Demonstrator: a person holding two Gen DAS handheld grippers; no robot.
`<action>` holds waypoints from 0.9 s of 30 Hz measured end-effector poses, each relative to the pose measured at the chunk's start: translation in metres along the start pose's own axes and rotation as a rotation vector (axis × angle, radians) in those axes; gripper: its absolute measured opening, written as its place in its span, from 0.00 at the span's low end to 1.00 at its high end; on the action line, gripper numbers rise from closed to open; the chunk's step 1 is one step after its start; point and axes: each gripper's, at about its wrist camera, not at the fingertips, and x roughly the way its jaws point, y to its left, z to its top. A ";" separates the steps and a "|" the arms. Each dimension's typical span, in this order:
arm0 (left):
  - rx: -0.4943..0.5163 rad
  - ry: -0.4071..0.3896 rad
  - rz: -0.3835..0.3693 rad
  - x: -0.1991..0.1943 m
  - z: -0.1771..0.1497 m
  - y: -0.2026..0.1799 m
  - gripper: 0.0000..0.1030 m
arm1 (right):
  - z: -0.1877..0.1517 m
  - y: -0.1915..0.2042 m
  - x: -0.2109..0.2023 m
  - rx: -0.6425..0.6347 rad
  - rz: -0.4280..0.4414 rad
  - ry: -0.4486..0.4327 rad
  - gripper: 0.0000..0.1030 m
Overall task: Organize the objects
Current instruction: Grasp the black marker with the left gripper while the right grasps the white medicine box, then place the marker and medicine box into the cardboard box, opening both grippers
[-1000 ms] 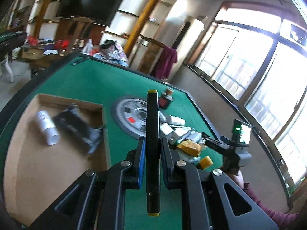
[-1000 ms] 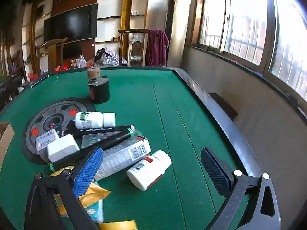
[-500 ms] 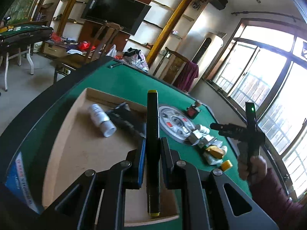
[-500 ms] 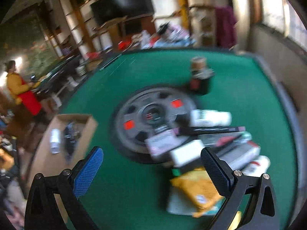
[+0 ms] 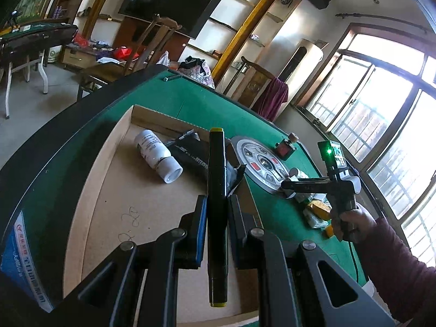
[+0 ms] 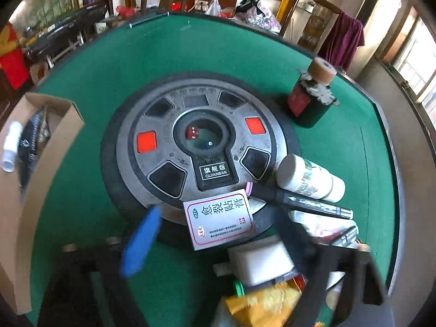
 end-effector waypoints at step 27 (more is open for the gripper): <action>0.019 0.234 0.305 0.056 0.047 0.043 0.14 | -0.005 0.192 -0.062 -0.127 0.510 -0.083 0.50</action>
